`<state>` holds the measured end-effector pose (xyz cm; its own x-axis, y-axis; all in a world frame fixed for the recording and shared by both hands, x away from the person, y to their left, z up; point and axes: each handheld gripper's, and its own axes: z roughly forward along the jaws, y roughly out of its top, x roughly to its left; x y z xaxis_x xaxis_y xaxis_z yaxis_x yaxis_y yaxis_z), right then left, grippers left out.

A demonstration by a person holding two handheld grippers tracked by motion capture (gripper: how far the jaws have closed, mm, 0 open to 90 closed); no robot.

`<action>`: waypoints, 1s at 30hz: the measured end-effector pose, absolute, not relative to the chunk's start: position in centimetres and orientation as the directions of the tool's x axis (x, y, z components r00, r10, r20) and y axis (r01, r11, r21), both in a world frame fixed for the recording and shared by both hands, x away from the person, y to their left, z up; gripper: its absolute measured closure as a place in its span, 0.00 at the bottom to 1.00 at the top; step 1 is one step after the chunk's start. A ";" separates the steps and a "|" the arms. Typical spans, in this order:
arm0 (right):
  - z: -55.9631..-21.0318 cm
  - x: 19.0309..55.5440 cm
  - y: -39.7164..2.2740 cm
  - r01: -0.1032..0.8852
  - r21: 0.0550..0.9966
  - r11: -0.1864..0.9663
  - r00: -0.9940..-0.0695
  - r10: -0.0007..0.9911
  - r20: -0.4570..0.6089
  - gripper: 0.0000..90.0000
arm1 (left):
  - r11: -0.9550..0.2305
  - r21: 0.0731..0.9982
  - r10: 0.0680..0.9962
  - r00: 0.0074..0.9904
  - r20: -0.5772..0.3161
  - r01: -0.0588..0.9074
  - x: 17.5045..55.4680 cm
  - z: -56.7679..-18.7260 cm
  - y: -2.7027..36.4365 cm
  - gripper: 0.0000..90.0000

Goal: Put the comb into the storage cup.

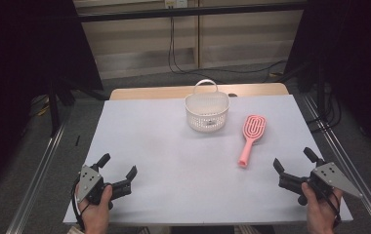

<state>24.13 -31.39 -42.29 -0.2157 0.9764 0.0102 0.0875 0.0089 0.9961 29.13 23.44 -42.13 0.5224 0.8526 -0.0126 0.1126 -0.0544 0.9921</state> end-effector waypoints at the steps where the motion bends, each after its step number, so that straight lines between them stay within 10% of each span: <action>1: -42.3 24.1 -31.4 0.088 0.996 0.009 -0.216 0.976 0.010 0.00 | -0.060 0.992 0.855 0.519 -0.007 0.113 29.1 -42.2 23.4 0.02; 30: -42.0 25.8 -29.8 0.075 0.997 0.007 -0.375 0.927 0.022 0.00 | -0.058 0.991 0.857 0.516 -0.011 0.119 29.1 -42.4 23.5 0.02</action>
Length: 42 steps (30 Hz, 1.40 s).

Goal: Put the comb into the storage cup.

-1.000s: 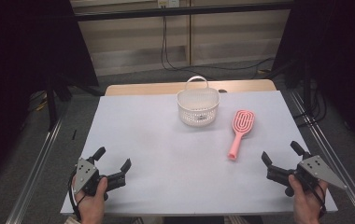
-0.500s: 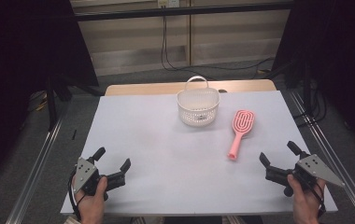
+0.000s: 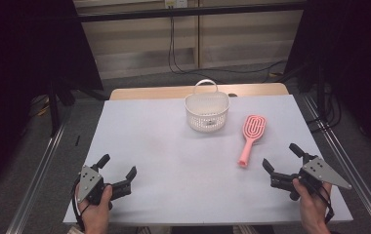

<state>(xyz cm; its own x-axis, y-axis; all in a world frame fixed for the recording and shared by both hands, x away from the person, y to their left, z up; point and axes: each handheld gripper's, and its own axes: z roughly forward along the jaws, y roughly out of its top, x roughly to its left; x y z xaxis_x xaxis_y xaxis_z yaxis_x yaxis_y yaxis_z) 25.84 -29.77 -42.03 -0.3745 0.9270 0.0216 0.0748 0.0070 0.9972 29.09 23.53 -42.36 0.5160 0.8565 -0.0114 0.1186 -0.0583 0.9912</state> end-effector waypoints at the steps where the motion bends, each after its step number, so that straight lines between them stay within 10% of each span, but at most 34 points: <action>1: -41.9 26.0 -29.7 0.070 0.998 -0.005 -0.381 0.924 0.031 0.00 | -0.057 0.991 0.857 0.515 -0.013 0.119 29.1 -42.4 23.5 0.02; 42: -38.5 33.4 -25.4 0.054 0.995 0.079 -0.419 0.906 -0.049 0.00 | -0.051 0.993 0.853 0.522 -0.010 0.104 29.0 -42.1 23.7 0.02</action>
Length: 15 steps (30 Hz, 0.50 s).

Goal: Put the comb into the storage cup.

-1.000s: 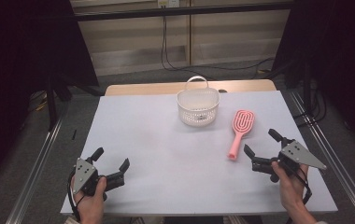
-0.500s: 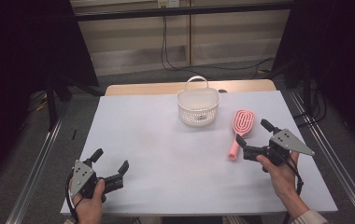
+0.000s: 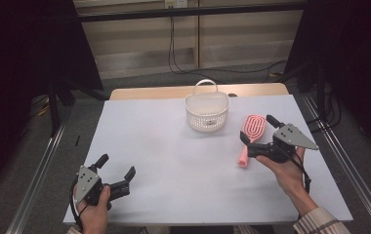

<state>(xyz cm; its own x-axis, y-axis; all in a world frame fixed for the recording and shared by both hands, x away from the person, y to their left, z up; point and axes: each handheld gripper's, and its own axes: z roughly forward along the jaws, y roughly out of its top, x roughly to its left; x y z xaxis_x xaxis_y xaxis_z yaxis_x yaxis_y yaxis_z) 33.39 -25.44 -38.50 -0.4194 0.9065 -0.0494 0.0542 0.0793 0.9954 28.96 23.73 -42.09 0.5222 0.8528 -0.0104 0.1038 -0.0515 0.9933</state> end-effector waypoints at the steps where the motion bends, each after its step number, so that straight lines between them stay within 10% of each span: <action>1: -38.5 33.8 -25.3 0.054 0.995 0.086 -0.421 0.905 -0.056 0.00 | -0.052 0.993 0.852 0.524 -0.011 0.104 29.0 -42.1 23.7 0.02; 15: -37.9 36.1 -24.2 0.052 0.998 0.039 -0.432 0.902 -0.013 0.03 | -0.050 0.993 0.847 0.531 -0.012 0.102 29.0 -42.1 23.7 0.02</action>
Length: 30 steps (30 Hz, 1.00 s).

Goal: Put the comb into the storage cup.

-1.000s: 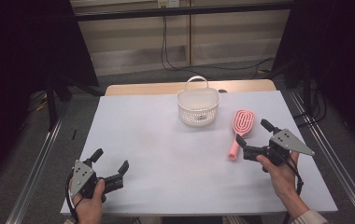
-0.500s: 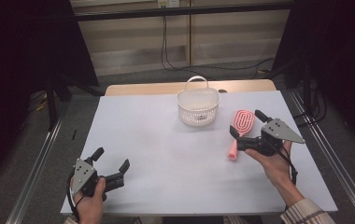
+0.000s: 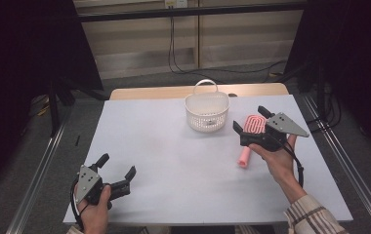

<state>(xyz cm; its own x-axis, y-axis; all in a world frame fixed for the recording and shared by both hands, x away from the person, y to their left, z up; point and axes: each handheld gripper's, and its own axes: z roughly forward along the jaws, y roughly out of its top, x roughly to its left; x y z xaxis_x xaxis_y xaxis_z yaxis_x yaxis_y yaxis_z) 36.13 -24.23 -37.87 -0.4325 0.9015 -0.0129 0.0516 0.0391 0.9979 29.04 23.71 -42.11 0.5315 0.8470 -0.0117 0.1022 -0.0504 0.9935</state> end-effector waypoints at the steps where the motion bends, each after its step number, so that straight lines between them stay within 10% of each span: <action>1: -38.0 36.1 -24.3 0.069 0.997 0.046 -0.430 0.903 -0.012 0.04 | -0.052 0.993 0.846 0.532 -0.010 0.101 29.0 -42.1 23.7 0.02; 30: -37.4 36.4 -24.9 0.179 0.977 0.113 -0.536 0.844 0.001 0.75 | -0.061 0.993 0.843 0.537 -0.001 0.099 28.9 -42.1 23.6 0.02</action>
<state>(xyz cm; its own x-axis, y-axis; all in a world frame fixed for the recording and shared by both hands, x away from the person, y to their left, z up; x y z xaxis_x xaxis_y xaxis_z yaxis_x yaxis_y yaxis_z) 36.40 -24.92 -37.39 -0.5356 0.8445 0.0009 0.1795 0.1128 0.9773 28.94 23.64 -42.12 0.5372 0.8435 -0.0015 0.0986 -0.0611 0.9933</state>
